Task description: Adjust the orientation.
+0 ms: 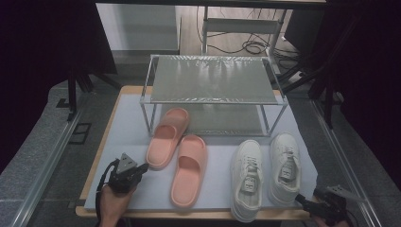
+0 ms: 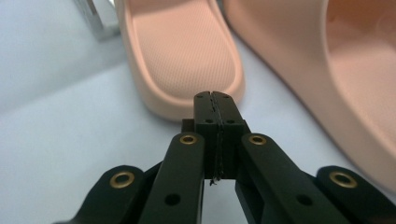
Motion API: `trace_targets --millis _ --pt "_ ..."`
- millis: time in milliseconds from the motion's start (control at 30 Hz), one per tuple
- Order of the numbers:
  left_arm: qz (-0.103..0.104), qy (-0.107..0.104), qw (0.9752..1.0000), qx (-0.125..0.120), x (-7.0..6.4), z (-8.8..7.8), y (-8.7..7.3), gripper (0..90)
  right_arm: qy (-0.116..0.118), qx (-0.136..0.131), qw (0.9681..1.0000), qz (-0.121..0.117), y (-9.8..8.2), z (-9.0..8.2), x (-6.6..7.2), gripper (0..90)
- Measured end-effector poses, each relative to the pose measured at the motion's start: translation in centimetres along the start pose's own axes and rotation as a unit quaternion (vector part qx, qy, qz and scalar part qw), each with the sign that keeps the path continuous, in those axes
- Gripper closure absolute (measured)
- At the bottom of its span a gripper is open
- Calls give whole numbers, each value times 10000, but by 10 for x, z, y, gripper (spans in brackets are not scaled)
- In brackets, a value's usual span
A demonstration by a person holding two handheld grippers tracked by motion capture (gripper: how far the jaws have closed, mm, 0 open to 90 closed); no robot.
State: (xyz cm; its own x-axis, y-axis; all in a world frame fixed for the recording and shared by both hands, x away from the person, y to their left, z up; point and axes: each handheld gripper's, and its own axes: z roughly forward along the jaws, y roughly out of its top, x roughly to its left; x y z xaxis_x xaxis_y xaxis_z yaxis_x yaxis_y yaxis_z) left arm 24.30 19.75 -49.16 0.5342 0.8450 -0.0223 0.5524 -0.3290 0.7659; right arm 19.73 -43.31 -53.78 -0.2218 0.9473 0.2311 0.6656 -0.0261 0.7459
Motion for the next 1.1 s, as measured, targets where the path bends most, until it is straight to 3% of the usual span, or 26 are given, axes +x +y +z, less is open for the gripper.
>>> trace_targets --millis 300,467,1100 --pt "170 103 9992 349 -6 20 -7 898 -1 0 10000 2 0 0 0 93" --pt "157 113 9991 387 -5 30 -6 898 0 -1 10000 1 0 0 0 93" --pt "265 86 9993 251 -10 58 22 897 4 -5 10000 -2 0 0 0 92"
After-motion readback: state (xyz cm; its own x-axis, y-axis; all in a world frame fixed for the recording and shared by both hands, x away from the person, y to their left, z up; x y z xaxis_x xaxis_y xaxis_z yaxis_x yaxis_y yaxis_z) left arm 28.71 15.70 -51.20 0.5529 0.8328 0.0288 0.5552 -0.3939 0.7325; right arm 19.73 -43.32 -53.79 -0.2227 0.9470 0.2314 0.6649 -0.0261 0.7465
